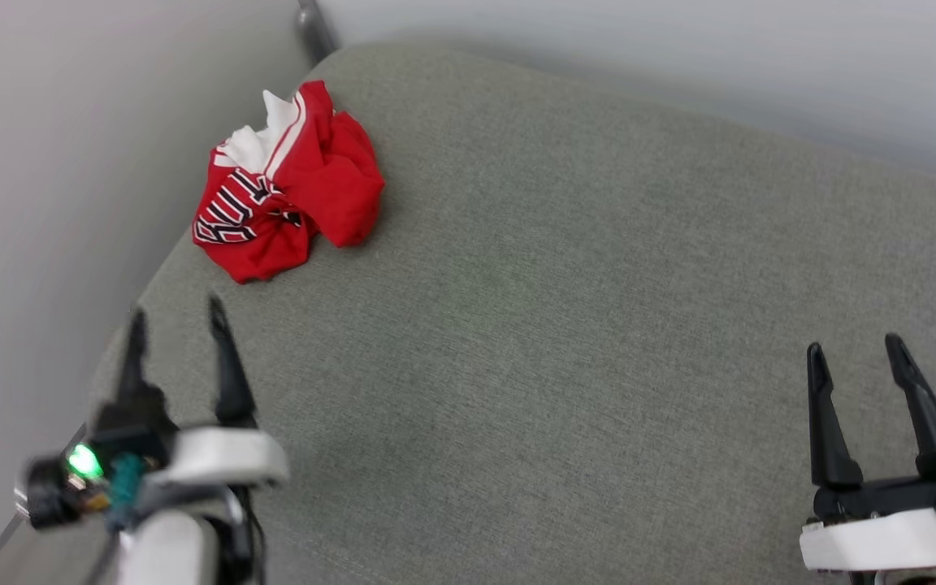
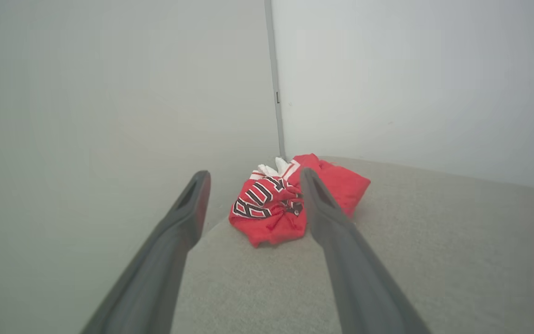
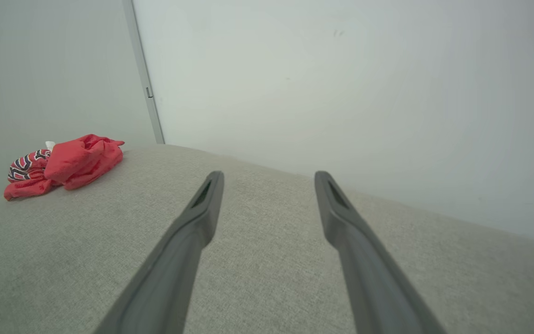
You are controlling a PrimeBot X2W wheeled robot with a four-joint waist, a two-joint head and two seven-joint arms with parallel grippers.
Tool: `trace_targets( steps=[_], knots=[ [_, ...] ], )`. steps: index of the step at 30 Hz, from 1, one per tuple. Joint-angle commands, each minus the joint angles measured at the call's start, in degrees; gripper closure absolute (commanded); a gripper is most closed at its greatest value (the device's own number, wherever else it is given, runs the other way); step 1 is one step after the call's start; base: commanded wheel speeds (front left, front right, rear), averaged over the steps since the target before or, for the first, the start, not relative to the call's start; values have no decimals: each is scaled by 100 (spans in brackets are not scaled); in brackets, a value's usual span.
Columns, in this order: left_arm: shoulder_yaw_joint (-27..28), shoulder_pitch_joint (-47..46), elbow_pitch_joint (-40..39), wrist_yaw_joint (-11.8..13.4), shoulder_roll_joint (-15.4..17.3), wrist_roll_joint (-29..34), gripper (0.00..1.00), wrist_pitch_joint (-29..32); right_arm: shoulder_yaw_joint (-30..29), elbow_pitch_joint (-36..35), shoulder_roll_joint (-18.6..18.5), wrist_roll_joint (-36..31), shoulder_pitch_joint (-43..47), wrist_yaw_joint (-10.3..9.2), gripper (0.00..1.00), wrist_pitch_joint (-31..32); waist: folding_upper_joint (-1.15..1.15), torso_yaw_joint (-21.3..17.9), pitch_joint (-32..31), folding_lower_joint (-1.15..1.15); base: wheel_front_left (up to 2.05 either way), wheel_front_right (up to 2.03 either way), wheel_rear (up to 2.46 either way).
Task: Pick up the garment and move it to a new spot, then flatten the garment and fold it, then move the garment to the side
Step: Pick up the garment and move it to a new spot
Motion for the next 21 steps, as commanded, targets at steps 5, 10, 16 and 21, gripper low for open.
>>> trace_targets(
  steps=[5, 10, 16, 21],
  knots=[
    [486, -961, 246, -346, 495, 94, 0, -14, 9, -147, 6, -157, -305, -4, 0, -13, 0, -255, 433, 0, 0, 0, 0],
    [871, -2094, 770, -740, 1191, 46, 0, -14, -25, -319, 6, -315, -572, -4, 0, -12, 0, -571, 917, 0, 0, 0, 0],
    [980, -3411, 1713, -1258, 2017, -139, 0, 717, -113, -601, 6, -430, -841, -4, 0, -12, 0, -864, 1495, 0, 0, 0, 0],
    [853, -4249, 2191, -1779, 2551, -496, 0, 2208, -148, -832, 5, -490, -1038, -4, 0, -13, 0, -1035, 1943, 0, 0, 0, 0]
  ],
)
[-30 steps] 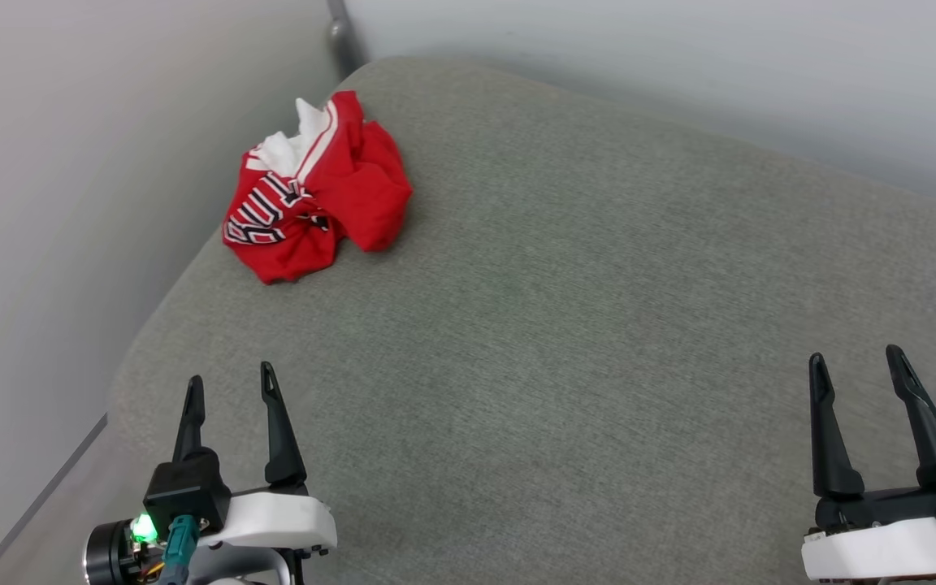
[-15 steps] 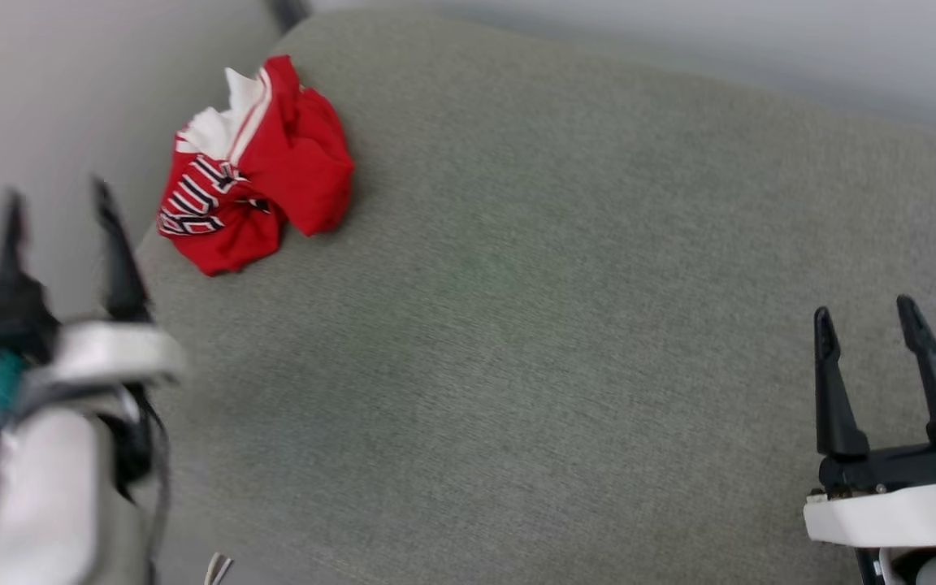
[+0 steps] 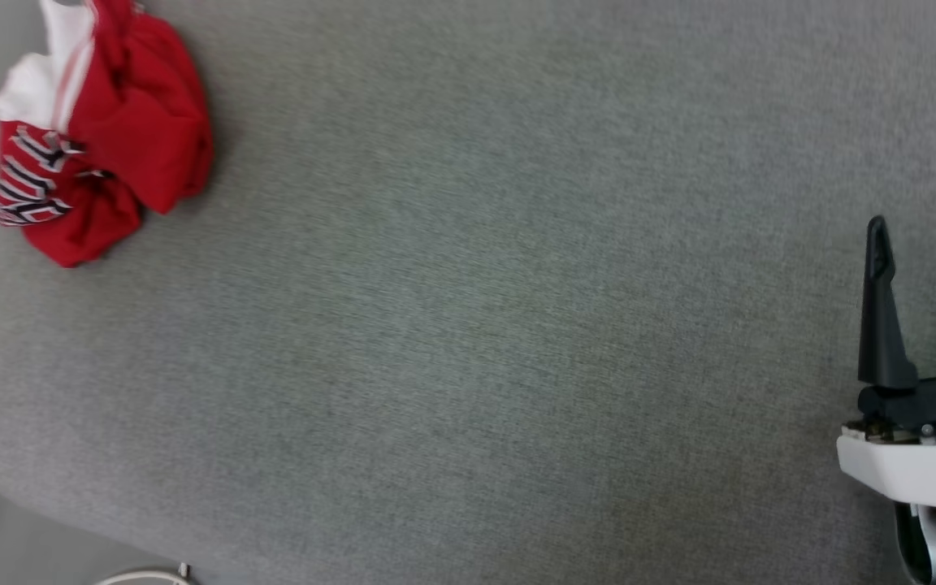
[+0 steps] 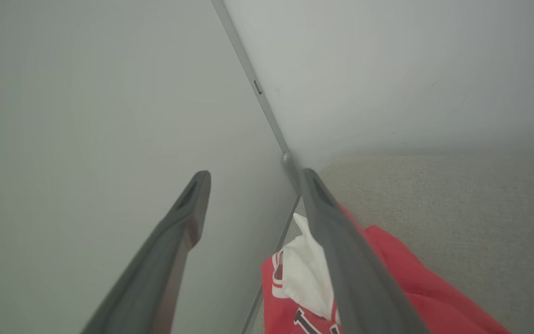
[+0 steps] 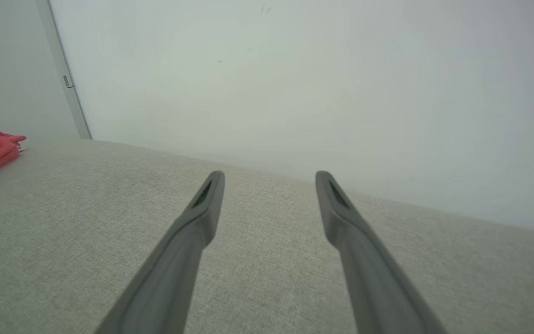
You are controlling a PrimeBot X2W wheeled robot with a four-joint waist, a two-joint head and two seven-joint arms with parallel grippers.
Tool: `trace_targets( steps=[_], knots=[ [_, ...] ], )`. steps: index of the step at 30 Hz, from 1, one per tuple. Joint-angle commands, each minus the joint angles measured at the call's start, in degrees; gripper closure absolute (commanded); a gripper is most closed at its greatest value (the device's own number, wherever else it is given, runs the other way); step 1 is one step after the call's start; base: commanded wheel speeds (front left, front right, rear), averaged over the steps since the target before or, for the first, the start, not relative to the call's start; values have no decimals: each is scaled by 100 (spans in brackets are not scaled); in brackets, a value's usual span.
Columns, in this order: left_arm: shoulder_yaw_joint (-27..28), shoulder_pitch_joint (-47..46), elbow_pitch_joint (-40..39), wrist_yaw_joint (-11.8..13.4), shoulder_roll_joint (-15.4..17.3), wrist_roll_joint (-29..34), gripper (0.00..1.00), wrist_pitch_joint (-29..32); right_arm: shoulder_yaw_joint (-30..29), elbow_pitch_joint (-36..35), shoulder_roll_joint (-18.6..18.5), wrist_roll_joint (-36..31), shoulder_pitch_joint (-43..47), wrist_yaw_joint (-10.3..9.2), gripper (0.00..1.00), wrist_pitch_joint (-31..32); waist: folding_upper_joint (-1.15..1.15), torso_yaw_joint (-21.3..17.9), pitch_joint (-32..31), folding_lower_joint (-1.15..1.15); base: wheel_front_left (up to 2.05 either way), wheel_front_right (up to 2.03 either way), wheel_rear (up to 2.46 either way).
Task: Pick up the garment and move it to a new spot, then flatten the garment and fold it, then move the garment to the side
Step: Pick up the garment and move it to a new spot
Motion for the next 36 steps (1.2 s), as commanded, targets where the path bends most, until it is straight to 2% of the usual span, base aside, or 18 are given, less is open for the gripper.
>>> trace_targets(
  steps=[1, 5, 9, 14, 17, 20, 25, 26, 27, 31, 36],
  knots=[
    [-28, -146, 61, -40, 49, -120, 0, 222, 8, -58, 4, -16, -121, -4, 0, -12, 0, -201, 325, -1, 0, 0, 0],
    [-225, -561, 307, -159, 392, -695, 0, 1521, 49, -216, 4, -91, -291, -4, 0, -13, 0, -353, 644, -1, 0, 0, 0],
    [-729, -642, 340, -167, 772, -1627, 0, 2781, 55, -371, 4, -101, -435, -4, 0, -12, 0, -511, 899, -1, 0, 0, 0],
    [-1154, -425, 223, -171, 1232, -2787, 0, 3902, 72, -566, 4, -126, -545, -4, 0, -13, 0, -634, 1176, -1, 0, 0, 0],
    [-1273, -293, 244, -172, 1420, -3145, 0, 4232, 82, -654, 4, -164, -604, -4, 0, -12, 0, -677, 1338, -1, 0, 0, 0],
    [-1395, -163, 365, -172, 1460, -3306, 0, 4370, 87, -738, 4, -190, -679, -4, 0, -13, 0, -706, 1474, -1, 0, 0, 0],
    [-1758, 44, 693, -173, 1222, -3503, 0, 4293, 88, -783, 4, -263, -752, -4, 0, -12, 0, -747, 1645, -1, 0, 0, 0],
    [-1797, 37, 717, -174, 1217, -3526, 69, 4268, 84, -771, 4, -265, -755, -4, 0, -12, 0, -752, 1646, -1, 0, 0, 0],
    [-1831, 21, 726, -173, 1218, -3573, 100, 4250, 76, -759, 4, -267, -756, -4, 0, -12, 0, -752, 1640, -1, 0, 0, 0],
    [-1915, -73, 602, -173, 1429, -3670, 100, 4100, 60, -676, 4, -234, -707, -4, 0, -12, 0, -760, 1522, -1, 0, 0, 0],
    [-2016, -352, 168, -175, 1842, -3702, 100, 3758, 39, -494, 4, -150, -582, -4, 0, -13, 0, -771, 1191, -1, 0, 0, 0]
  ],
)
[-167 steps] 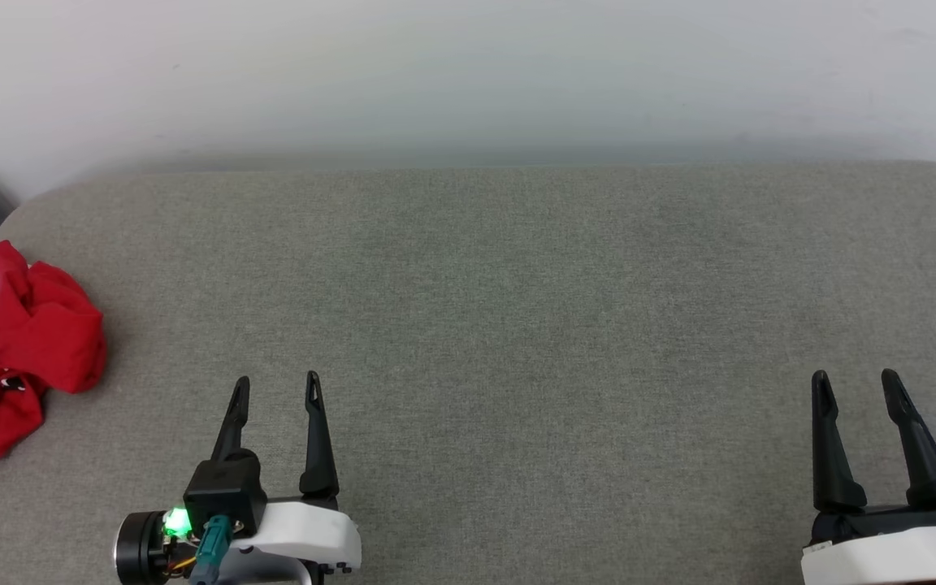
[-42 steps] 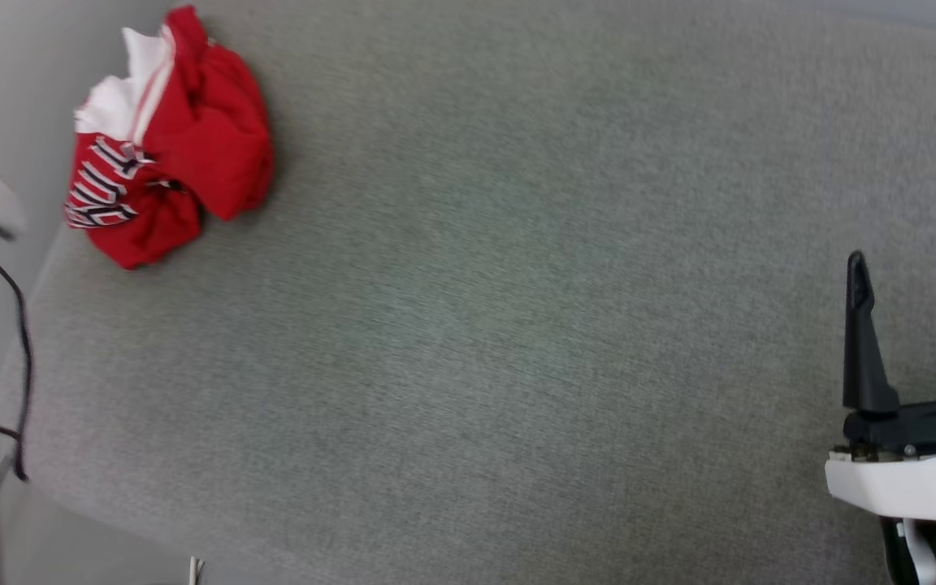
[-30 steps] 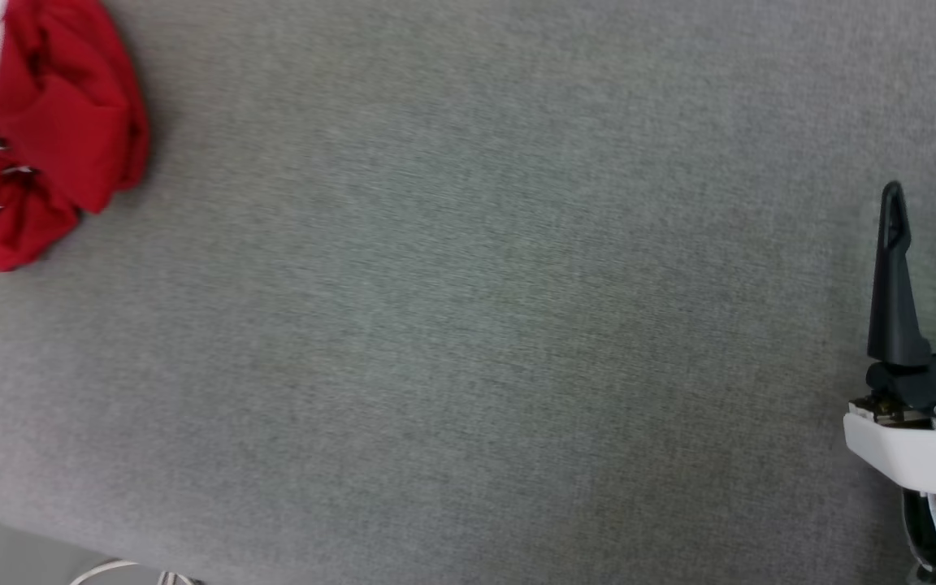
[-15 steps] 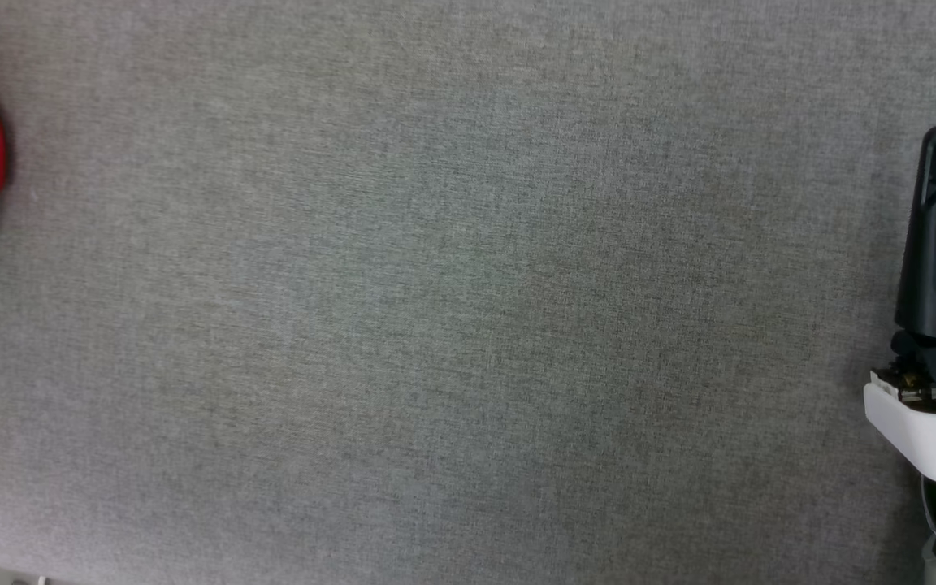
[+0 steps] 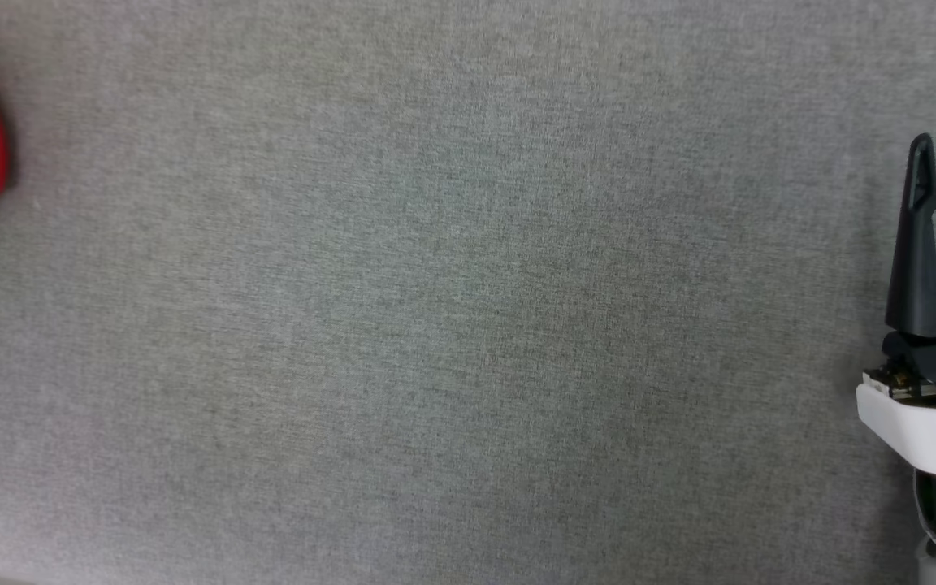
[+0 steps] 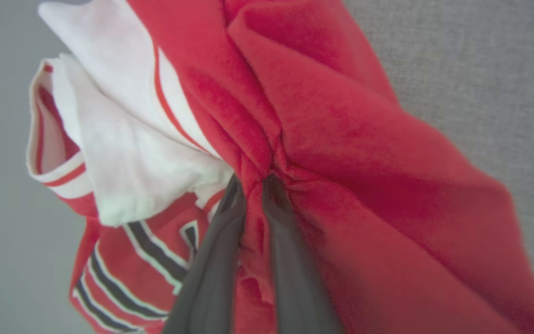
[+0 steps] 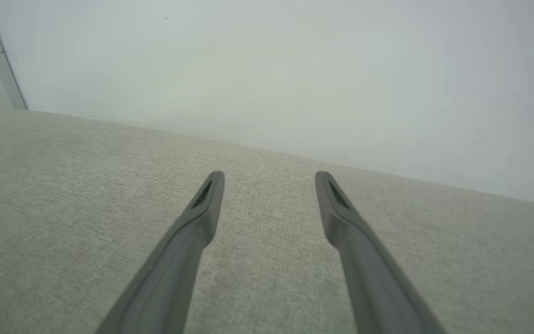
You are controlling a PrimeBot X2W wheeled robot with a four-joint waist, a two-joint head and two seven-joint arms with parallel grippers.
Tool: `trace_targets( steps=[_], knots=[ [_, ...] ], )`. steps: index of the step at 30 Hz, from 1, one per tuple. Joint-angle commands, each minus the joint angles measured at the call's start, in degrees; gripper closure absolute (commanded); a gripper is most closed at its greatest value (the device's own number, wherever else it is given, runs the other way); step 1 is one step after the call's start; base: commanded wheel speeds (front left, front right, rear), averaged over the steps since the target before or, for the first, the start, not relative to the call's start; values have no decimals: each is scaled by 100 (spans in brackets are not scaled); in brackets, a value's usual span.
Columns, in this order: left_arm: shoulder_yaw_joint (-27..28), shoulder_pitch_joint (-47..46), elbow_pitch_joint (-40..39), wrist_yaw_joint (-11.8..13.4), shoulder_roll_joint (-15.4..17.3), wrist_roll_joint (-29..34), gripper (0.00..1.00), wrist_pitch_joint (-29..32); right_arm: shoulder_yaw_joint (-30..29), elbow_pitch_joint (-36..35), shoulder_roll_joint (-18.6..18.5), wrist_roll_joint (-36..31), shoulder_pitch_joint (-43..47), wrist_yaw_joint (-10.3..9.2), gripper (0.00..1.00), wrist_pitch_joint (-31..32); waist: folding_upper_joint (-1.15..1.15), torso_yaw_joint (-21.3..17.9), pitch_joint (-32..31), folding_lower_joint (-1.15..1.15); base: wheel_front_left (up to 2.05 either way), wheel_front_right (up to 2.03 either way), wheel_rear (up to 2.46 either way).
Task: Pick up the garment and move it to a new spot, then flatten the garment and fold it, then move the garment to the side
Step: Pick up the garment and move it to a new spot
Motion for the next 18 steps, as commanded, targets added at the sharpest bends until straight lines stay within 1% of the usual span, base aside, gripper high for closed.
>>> trace_targets(
  steps=[1, 6, 9, 12, 18],
  knots=[
    [-55, -141, -155, -3, 107, -9, 100, -85, -12, 63, 6, 25, 62, -4, 0, -12, 0, -10, -208, -1, 0, 0, 0],
    [-378, -373, -757, -3, 400, 51, 100, -210, -25, 324, 6, 149, 199, -4, 0, -13, 0, -74, -675, -1, 0, 0, 0],
    [-669, -604, -1200, -2, 551, 116, 100, -146, -20, 479, 6, 257, 289, -4, 0, -12, 0, -154, -933, -1, 0, 0, 0],
    [-1007, -887, -1616, -1, 578, 200, 100, -42, 1, 628, 7, 336, 367, -4, 0, -13, 0, -270, -1182, -1, 0, 0, 0],
    [-1812, -1632, -2379, -2, 391, 376, 100, 188, 27, 842, 8, 530, 502, -4, 0, -12, 0, -598, -1554, -1, 0, 0, 0]
  ],
)
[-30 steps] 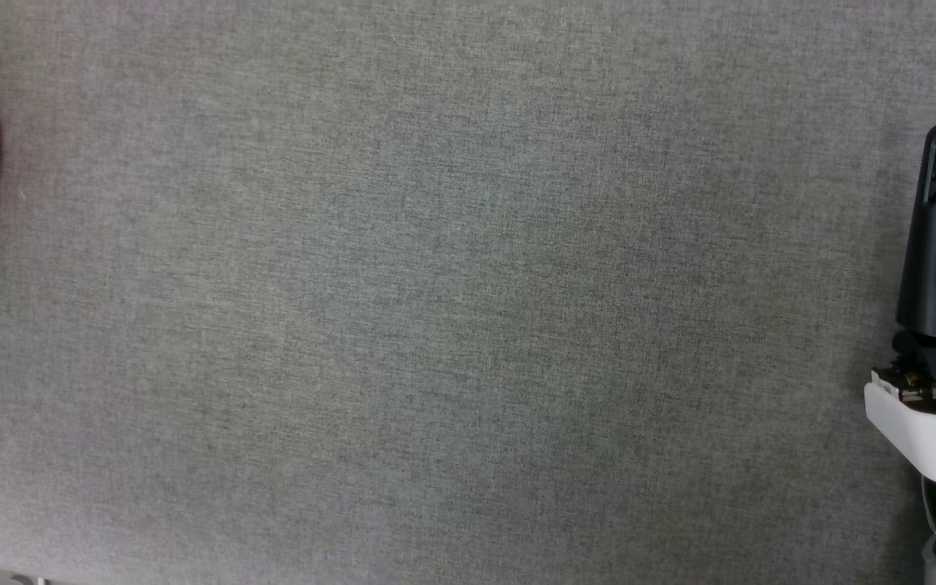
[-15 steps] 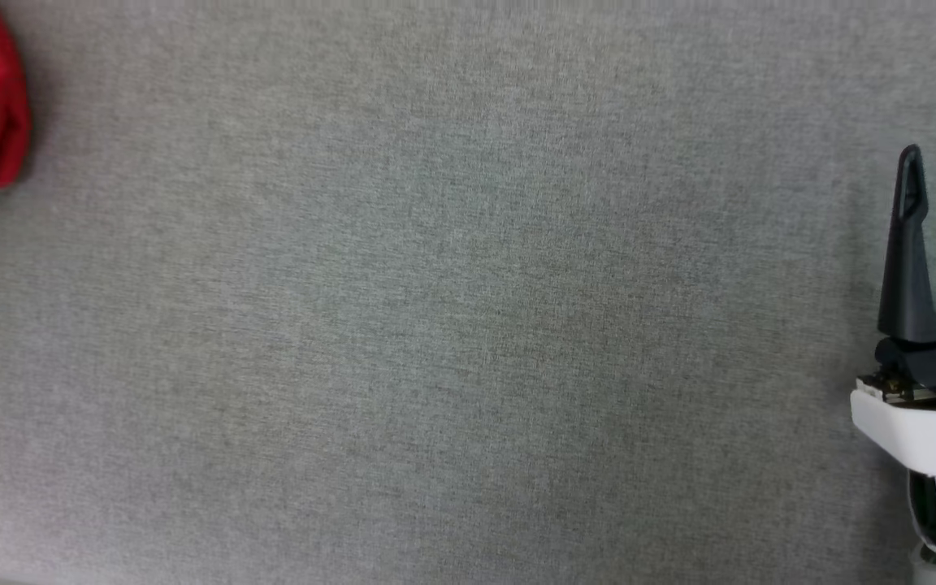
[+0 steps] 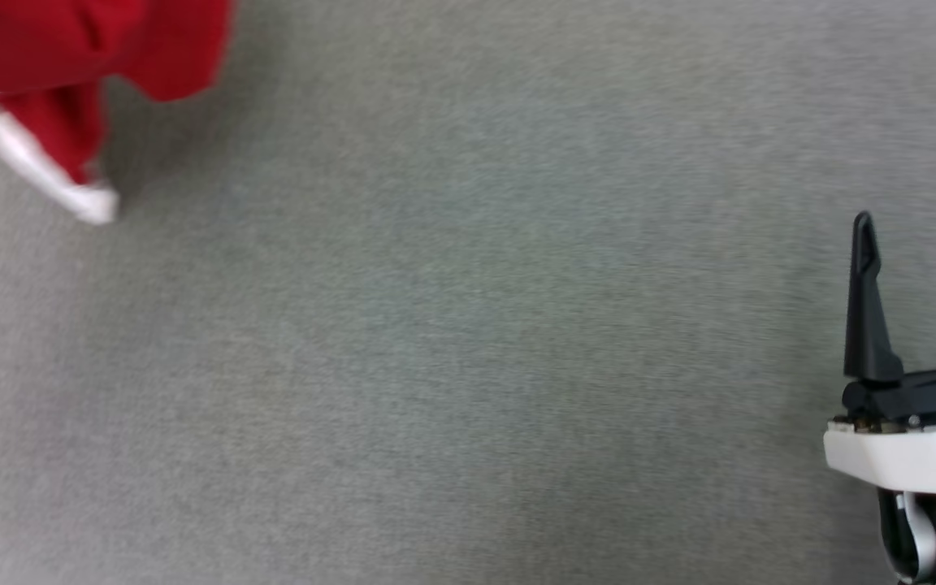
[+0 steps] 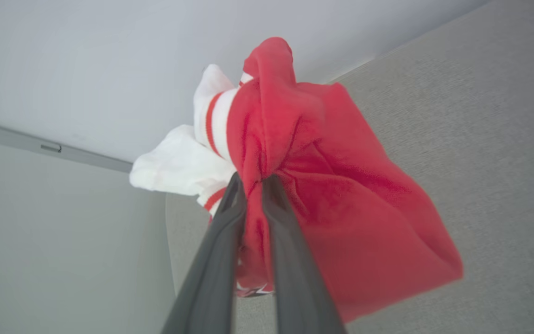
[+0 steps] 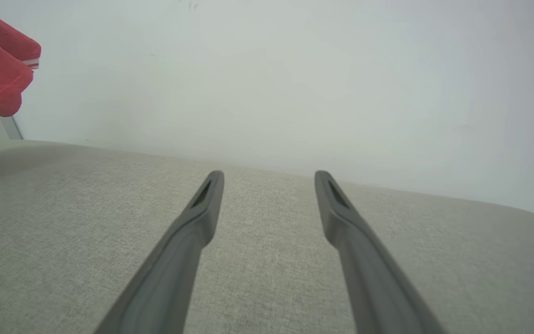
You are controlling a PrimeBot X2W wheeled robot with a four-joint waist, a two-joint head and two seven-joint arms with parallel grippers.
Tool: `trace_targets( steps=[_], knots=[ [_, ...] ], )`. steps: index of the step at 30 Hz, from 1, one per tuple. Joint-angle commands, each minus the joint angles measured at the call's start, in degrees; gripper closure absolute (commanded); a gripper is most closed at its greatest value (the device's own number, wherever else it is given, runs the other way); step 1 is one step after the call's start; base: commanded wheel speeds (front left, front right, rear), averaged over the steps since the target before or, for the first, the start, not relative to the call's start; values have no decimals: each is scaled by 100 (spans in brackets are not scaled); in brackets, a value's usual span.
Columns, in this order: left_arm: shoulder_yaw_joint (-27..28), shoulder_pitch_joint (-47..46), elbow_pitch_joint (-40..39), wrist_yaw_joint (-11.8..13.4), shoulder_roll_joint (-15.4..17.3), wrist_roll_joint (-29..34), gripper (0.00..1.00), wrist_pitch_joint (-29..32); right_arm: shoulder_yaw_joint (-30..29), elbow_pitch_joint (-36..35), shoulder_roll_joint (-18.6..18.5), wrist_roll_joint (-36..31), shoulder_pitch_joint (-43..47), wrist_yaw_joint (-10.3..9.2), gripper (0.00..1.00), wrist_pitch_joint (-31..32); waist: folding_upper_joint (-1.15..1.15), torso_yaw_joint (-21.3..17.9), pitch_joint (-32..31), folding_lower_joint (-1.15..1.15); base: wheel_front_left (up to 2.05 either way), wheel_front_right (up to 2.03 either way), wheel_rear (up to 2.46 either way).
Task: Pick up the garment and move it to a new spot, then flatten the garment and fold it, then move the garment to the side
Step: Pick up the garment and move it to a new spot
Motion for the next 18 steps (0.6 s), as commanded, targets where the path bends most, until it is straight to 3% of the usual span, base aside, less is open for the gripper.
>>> trace_targets(
  steps=[1, 7, 18],
  knots=[
    [-196, -217, -167, 1, -77, 26, 100, 29, 17, 55, 12, 66, 82, -4, 0, -13, 0, -267, -241, 0, 0, 0, 0],
    [-936, -762, -639, 3, -332, 94, 100, 114, 23, 189, 12, 197, 180, -4, 0, -13, 0, -648, -482, 0, 0, 0, 0],
    [-2364, -1185, -1059, 3, -1122, -36, 100, 40, 43, 336, 12, 471, 371, -4, 0, -13, 0, -1437, -685, 0, 0, 0, 0]
  ],
)
